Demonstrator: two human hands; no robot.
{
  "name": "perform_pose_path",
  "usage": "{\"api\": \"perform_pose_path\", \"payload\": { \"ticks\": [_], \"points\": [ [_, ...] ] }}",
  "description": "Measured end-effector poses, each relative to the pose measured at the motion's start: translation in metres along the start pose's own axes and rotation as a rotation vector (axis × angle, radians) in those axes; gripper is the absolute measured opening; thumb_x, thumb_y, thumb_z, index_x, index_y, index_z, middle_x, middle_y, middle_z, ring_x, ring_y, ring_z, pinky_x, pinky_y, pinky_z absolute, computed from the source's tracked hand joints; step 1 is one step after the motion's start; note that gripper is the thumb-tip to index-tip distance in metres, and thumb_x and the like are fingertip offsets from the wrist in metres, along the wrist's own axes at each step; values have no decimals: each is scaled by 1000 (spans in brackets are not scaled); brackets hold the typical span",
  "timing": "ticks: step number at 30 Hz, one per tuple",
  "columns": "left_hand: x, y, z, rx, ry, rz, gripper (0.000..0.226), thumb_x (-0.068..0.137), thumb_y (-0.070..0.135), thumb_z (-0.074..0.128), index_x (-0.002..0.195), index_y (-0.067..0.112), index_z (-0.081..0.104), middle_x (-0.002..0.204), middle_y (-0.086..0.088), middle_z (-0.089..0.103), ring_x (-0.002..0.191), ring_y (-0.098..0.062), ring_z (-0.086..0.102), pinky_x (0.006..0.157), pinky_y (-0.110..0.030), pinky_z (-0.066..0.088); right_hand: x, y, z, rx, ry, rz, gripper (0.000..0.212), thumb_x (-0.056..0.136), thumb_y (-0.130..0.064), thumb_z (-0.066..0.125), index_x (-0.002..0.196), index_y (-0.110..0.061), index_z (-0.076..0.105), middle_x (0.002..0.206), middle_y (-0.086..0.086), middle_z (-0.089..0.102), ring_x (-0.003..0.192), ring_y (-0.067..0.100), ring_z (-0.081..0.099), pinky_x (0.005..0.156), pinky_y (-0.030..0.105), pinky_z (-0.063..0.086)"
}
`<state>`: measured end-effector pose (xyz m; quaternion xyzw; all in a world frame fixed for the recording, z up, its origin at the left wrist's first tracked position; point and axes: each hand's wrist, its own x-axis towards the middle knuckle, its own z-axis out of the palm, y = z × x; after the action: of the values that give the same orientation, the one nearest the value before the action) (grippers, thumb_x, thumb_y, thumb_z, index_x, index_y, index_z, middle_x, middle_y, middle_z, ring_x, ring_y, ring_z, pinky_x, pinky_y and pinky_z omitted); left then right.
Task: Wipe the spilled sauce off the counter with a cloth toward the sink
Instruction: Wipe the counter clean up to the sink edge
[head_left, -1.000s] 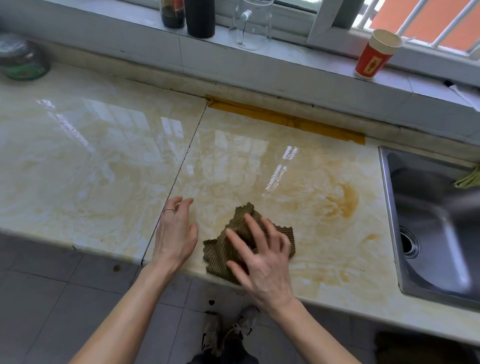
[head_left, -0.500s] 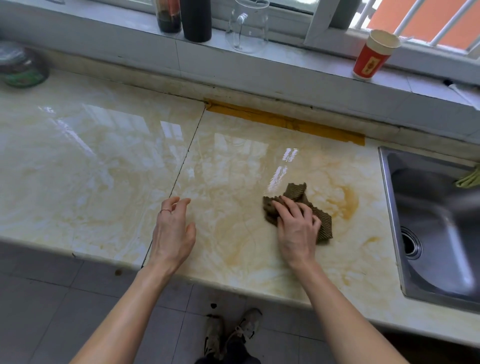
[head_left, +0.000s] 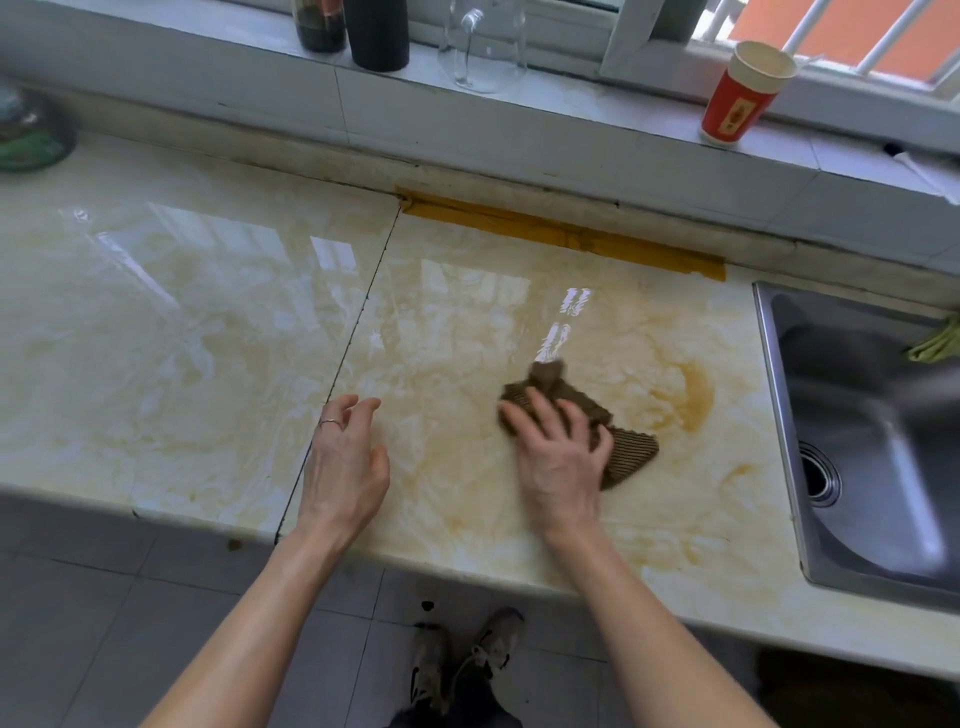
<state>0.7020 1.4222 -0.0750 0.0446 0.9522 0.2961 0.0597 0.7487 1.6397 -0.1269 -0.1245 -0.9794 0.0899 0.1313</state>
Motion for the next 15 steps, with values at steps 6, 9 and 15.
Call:
{"api": "perform_pose_path", "payload": {
  "ticks": [6,9,15],
  "points": [
    [-1,-1,-2,-18,19,-4,52,82,-1,56,133,6,49,141,-15,37,120,-32,48,93,-38,45,-16,-30,-23,132,98,-9,37,80,-20,70,113,-35,68,127,-8,62,103,24,54,79,39,37],
    [0,0,-2,-31,46,-6,52,80,-6,52,131,5,51,138,-17,39,118,-34,49,95,-38,43,-47,-82,-13,155,88,-201,34,79,-28,68,112,-33,67,129,-2,59,107,25,53,82,41,40],
    [2,3,-2,-19,91,8,51,80,-10,48,128,4,53,136,-18,41,117,-35,50,93,-39,43,-70,-83,4,79,76,-280,35,83,-30,67,117,-36,65,133,-7,59,116,24,55,89,46,39]
  ]
}}
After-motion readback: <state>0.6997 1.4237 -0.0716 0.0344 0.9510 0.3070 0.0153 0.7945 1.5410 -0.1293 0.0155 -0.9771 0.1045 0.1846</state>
